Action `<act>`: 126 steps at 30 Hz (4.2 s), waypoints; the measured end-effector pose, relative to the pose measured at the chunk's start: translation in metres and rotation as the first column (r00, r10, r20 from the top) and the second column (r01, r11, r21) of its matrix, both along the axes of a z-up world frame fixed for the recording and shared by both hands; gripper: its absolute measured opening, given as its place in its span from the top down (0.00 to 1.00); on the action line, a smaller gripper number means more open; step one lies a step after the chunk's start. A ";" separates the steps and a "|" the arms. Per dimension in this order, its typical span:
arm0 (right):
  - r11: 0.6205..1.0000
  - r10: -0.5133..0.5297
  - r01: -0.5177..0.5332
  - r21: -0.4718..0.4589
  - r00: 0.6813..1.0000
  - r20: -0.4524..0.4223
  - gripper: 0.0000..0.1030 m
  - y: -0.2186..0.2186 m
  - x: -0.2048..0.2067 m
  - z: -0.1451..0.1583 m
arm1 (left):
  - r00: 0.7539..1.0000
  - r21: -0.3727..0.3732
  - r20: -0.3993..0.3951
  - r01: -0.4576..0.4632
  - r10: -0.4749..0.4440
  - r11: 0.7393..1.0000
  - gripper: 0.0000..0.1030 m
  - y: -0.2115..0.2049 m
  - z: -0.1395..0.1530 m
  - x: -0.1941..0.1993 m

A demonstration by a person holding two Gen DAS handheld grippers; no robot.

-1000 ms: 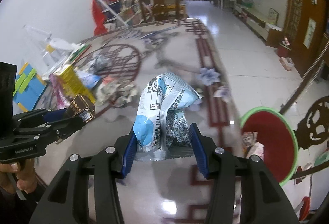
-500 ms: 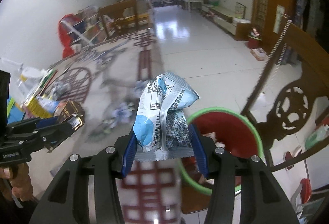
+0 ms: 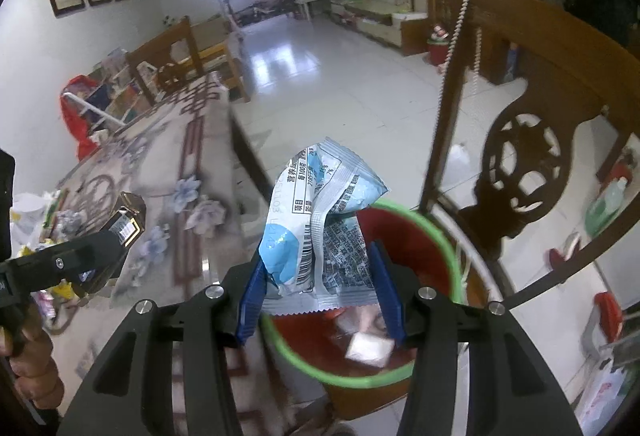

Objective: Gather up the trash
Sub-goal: 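Carry the wrapper and snack bag over the red bin with both tools, then open both tools to drop the wrapper and snack bag into the red bin, then move both tools back over the table, then grasp the crumpled newspaper with the right tool while the left tool grasps the pink snack bag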

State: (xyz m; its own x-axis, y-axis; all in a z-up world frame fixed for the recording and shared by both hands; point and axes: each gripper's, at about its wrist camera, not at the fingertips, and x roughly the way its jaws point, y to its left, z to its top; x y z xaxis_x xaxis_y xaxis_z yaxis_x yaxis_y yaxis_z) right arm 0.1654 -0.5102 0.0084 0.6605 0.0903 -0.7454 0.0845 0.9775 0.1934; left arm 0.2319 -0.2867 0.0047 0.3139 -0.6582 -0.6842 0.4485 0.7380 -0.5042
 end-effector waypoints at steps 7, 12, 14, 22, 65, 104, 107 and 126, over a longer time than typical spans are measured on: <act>0.999 -0.042 0.042 0.025 0.999 -0.008 0.54 -0.024 -0.007 -0.005 | 0.999 -0.012 -0.033 0.024 -0.024 1.000 0.55 -0.029 -0.005 0.014; 0.998 -0.046 0.047 0.040 0.999 -0.013 0.54 -0.029 -0.011 -0.007 | 0.998 -0.020 -0.061 0.030 -0.031 0.999 0.55 -0.047 -0.008 0.018; 0.998 -0.044 0.045 0.041 0.999 -0.021 0.54 -0.030 -0.009 -0.009 | 0.997 -0.019 -0.069 0.033 -0.034 0.999 0.55 -0.052 -0.010 0.019; 0.997 -0.052 0.053 0.059 0.998 -0.022 0.54 -0.036 -0.011 -0.010 | 0.995 -0.003 -0.094 0.015 -0.016 1.000 0.55 -0.066 -0.011 0.024; 1.000 -0.001 0.001 -0.002 0.998 0.067 0.07 0.026 -0.017 0.017 | 0.973 0.108 0.103 -0.215 0.204 0.971 0.05 0.043 0.045 -0.029; 0.807 0.584 -0.585 -0.077 0.811 -0.042 0.07 0.333 -0.007 -0.004 | 0.751 0.223 0.079 -0.654 0.655 0.723 0.05 0.383 -0.016 -0.144; 0.797 0.596 -0.599 -0.070 0.800 -0.060 0.07 0.342 0.001 -0.010 | 0.731 0.240 0.076 -0.674 0.679 0.699 0.05 0.388 -0.016 -0.133; 0.813 0.577 -0.582 -0.017 0.809 -0.116 0.07 0.378 0.060 -0.052 | 0.682 0.297 0.105 -0.716 0.724 0.631 0.05 0.411 -0.048 -0.076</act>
